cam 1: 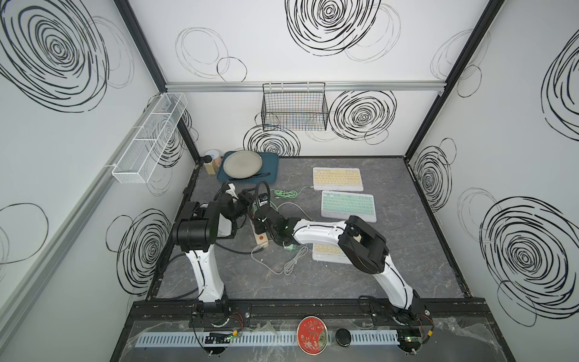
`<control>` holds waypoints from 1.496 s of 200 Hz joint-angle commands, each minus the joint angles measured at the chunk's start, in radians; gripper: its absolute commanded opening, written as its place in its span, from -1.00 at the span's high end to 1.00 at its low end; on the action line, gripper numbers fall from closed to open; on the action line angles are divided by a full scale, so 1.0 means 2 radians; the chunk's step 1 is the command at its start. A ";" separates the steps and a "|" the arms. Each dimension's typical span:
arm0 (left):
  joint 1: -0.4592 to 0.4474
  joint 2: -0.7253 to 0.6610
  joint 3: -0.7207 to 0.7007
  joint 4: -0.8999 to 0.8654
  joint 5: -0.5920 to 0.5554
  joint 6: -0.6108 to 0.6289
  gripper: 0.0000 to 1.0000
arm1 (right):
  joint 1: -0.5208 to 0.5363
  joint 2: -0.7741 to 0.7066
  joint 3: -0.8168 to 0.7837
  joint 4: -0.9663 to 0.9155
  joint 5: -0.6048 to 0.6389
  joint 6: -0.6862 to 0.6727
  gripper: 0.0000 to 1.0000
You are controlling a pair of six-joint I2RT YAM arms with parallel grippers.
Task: Unplug the wireless keyboard
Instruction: Remove the plug from the socket.
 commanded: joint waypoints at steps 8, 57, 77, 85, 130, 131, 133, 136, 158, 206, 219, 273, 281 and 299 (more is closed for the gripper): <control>-0.006 0.052 -0.029 -0.139 -0.006 0.008 -0.15 | 0.043 -0.001 0.064 -0.020 0.042 -0.036 1.00; -0.006 0.053 -0.031 -0.134 -0.005 0.005 -0.15 | 0.095 0.073 0.190 -0.087 0.226 -0.145 1.00; -0.006 0.054 -0.031 -0.133 -0.004 0.005 -0.15 | 0.091 0.075 0.194 -0.096 0.215 -0.128 1.00; -0.005 0.055 -0.031 -0.132 -0.004 0.005 -0.15 | 0.081 0.063 0.175 -0.092 0.175 -0.102 1.00; -0.004 0.057 -0.031 -0.129 0.000 0.003 -0.15 | 0.022 -0.015 0.014 0.044 -0.049 0.032 1.00; -0.004 0.057 -0.031 -0.129 0.000 0.003 -0.15 | 0.022 -0.015 0.014 0.044 -0.049 0.032 1.00; -0.004 0.057 -0.031 -0.129 0.000 0.003 -0.15 | 0.023 -0.016 0.014 0.042 -0.048 0.032 1.00; -0.004 0.057 -0.031 -0.128 0.000 0.003 -0.15 | 0.024 -0.018 0.015 0.041 -0.046 0.029 1.00; -0.004 0.059 -0.032 -0.127 -0.001 0.003 -0.15 | 0.046 -0.007 0.052 0.006 0.014 -0.013 1.00; -0.004 0.059 -0.032 -0.128 -0.001 0.003 -0.15 | 0.082 0.042 0.160 -0.078 0.124 -0.076 1.00; -0.004 0.059 -0.032 -0.127 0.000 0.003 -0.15 | 0.078 0.032 0.146 -0.066 0.113 -0.071 1.00; -0.004 0.058 -0.031 -0.128 0.001 0.000 -0.15 | 0.068 0.006 0.102 -0.052 0.096 -0.051 1.00; -0.003 0.057 -0.031 -0.128 0.001 -0.001 -0.15 | 0.068 -0.003 0.089 -0.048 0.100 -0.050 1.00; -0.003 0.049 -0.032 -0.129 0.002 -0.001 -0.15 | 0.066 -0.032 0.049 -0.028 0.112 -0.050 1.00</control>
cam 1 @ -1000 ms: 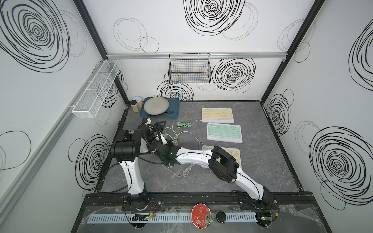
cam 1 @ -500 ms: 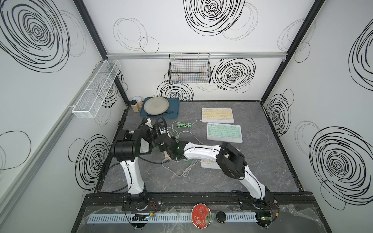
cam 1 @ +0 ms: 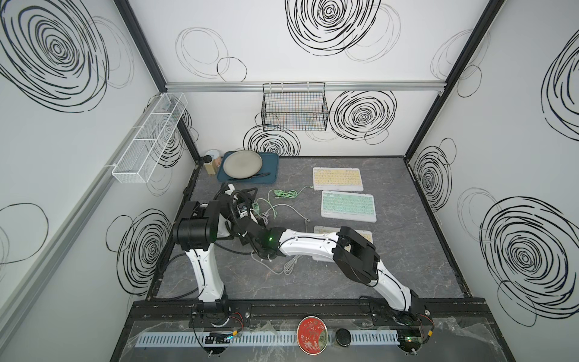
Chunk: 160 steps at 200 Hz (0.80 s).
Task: Unplug the wireless keyboard
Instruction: Remove the plug from the socket.
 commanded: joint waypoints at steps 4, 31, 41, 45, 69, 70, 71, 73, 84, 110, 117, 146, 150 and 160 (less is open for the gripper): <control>-0.008 0.038 -0.030 -0.151 -0.009 0.011 -0.15 | -0.001 -0.065 -0.045 0.039 0.018 0.006 1.00; -0.006 0.009 -0.033 -0.169 -0.015 0.017 -0.16 | -0.004 -0.106 -0.089 0.054 0.038 0.004 1.00; -0.005 -0.002 -0.032 -0.176 -0.017 0.018 -0.17 | -0.004 -0.117 -0.100 0.056 0.047 0.001 1.00; -0.004 -0.006 -0.031 -0.179 -0.017 0.019 -0.18 | -0.005 -0.121 -0.104 0.055 0.051 0.000 1.00; 0.004 -0.029 -0.024 -0.205 -0.018 0.027 -0.19 | -0.006 -0.141 -0.129 0.050 0.075 0.001 1.00; 0.005 -0.030 -0.024 -0.205 -0.018 0.027 -0.19 | -0.006 -0.142 -0.130 0.050 0.077 0.001 1.00; 0.005 -0.031 -0.024 -0.206 -0.019 0.027 -0.19 | -0.006 -0.143 -0.131 0.049 0.078 0.001 1.00; 0.006 -0.034 -0.024 -0.209 -0.020 0.028 -0.20 | -0.006 -0.145 -0.134 0.049 0.081 0.001 1.00; 0.012 -0.048 -0.023 -0.222 -0.026 0.034 -0.22 | -0.007 -0.157 -0.149 0.046 0.094 0.005 1.00; 0.020 -0.083 -0.015 -0.267 -0.042 0.057 -0.26 | -0.012 -0.190 -0.193 0.045 0.122 0.014 1.00; 0.023 -0.092 -0.015 -0.275 -0.046 0.061 -0.27 | -0.015 -0.201 -0.206 0.046 0.128 0.016 1.00; 0.032 -0.128 -0.017 -0.308 -0.064 0.082 -0.40 | -0.032 -0.235 -0.247 0.041 0.146 0.028 1.00; 0.034 -0.133 -0.017 -0.314 -0.066 0.088 -0.40 | -0.034 -0.241 -0.254 0.041 0.147 0.029 1.00; 0.039 -0.147 -0.016 -0.331 -0.070 0.104 -0.46 | -0.041 -0.254 -0.269 0.041 0.151 0.034 1.00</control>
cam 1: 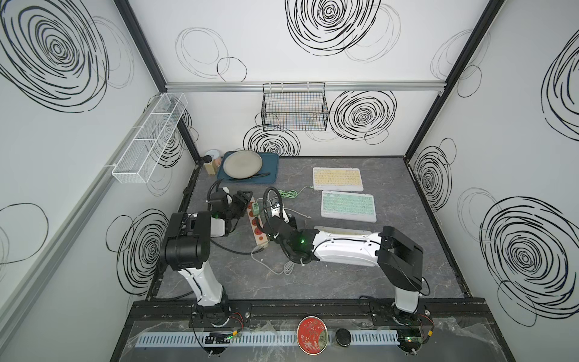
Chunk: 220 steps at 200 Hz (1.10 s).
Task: Unplug the wireless keyboard
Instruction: Remove the plug from the socket, then place the plug at the center of the board.
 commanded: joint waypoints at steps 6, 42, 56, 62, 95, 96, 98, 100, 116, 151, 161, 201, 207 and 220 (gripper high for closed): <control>0.018 -0.027 -0.011 -0.111 -0.036 0.052 -0.47 | -0.023 -0.055 -0.036 0.004 0.040 0.020 1.00; 0.041 -0.090 -0.051 -0.113 -0.079 0.099 -0.62 | -0.043 -0.093 -0.070 -0.011 0.066 0.029 1.00; 0.039 -0.122 -0.069 -0.119 -0.117 0.123 -0.78 | -0.047 -0.100 -0.076 -0.020 0.082 0.029 1.00; 0.035 -0.134 -0.076 -0.122 -0.134 0.133 -0.85 | -0.049 -0.102 -0.077 -0.024 0.088 0.030 1.00; 0.008 -0.179 -0.116 -0.103 -0.208 0.170 -0.99 | -0.058 -0.104 -0.087 -0.026 0.100 0.030 1.00; 0.008 -0.180 -0.117 -0.103 -0.210 0.171 -0.99 | -0.058 -0.103 -0.086 -0.026 0.101 0.029 1.00; 0.007 -0.181 -0.119 -0.103 -0.213 0.173 -0.99 | -0.058 -0.102 -0.085 -0.027 0.102 0.028 1.00; 0.006 -0.183 -0.122 -0.090 -0.216 0.174 -0.99 | -0.057 -0.101 -0.084 -0.027 0.102 0.027 1.00; 0.007 -0.197 -0.144 -0.064 -0.232 0.174 -0.99 | -0.055 -0.083 -0.068 -0.036 0.108 0.022 1.00; 0.001 -0.246 -0.189 -0.016 -0.257 0.180 -0.99 | -0.041 -0.028 -0.026 -0.043 0.116 -0.006 1.00; 0.000 -0.251 -0.197 -0.005 -0.262 0.177 -0.99 | -0.038 -0.014 -0.015 -0.044 0.117 -0.013 1.00; -0.004 -0.247 -0.200 0.003 -0.267 0.175 -0.99 | -0.036 0.025 0.017 -0.039 0.074 -0.035 1.00; -0.005 -0.248 -0.200 0.002 -0.269 0.175 -0.99 | -0.036 0.028 0.021 -0.039 0.067 -0.037 1.00; -0.007 -0.250 -0.202 0.002 -0.274 0.175 -0.99 | -0.035 0.035 0.032 -0.042 0.053 -0.040 1.00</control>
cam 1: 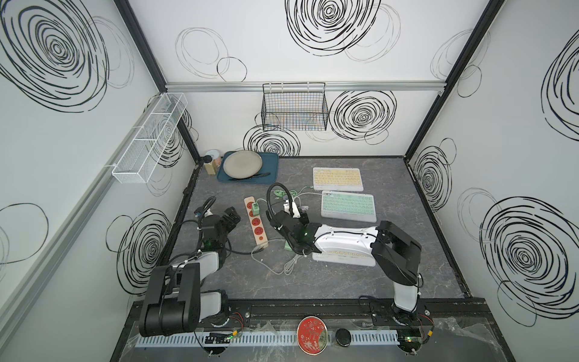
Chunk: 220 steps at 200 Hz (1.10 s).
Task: Unplug the wireless keyboard
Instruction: Place the plug at the center of the board.
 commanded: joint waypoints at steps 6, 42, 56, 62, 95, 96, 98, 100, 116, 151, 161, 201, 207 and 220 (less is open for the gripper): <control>-0.007 -0.006 -0.005 0.029 -0.020 0.008 -0.99 | 0.003 0.008 0.034 0.000 -0.029 -0.014 1.00; -0.011 -0.008 -0.006 0.028 -0.025 0.010 -0.99 | 0.005 0.039 0.070 -0.022 -0.026 -0.020 1.00; -0.012 -0.008 -0.006 0.027 -0.025 0.010 -0.99 | 0.005 0.054 0.087 -0.045 -0.003 -0.017 1.00; -0.012 -0.008 -0.006 0.027 -0.025 0.010 -0.99 | 0.005 0.056 0.087 -0.049 0.005 -0.018 1.00; -0.012 -0.008 -0.006 0.027 -0.026 0.010 -0.99 | -0.003 0.059 0.082 -0.068 0.031 -0.022 1.00; -0.012 -0.008 -0.006 0.027 -0.026 0.010 -0.99 | -0.003 0.059 0.082 -0.069 0.032 -0.021 1.00; -0.012 -0.008 -0.006 0.027 -0.026 0.010 -0.99 | -0.004 0.058 0.080 -0.070 0.032 -0.021 1.00; -0.012 -0.008 -0.006 0.027 -0.026 0.010 -0.99 | -0.004 0.057 0.079 -0.070 0.032 -0.021 1.00; -0.012 -0.008 -0.006 0.027 -0.026 0.010 -0.99 | -0.009 0.044 0.060 -0.070 0.037 -0.020 1.00; -0.013 -0.008 -0.006 0.026 -0.027 0.010 -0.99 | -0.018 0.001 0.012 -0.077 0.056 -0.007 1.00; -0.014 -0.008 -0.006 0.026 -0.027 0.010 -0.99 | -0.018 -0.008 0.006 -0.078 0.060 -0.007 1.00; -0.015 -0.008 -0.006 0.025 -0.028 0.010 -0.99 | -0.009 -0.001 0.023 -0.089 0.070 -0.009 1.00; -0.015 -0.008 -0.005 0.026 -0.028 0.010 -0.99 | -0.007 0.004 0.029 -0.087 0.067 -0.011 1.00; -0.016 -0.008 -0.006 0.025 -0.029 0.010 -0.99 | -0.002 0.021 0.044 -0.087 0.054 -0.014 1.00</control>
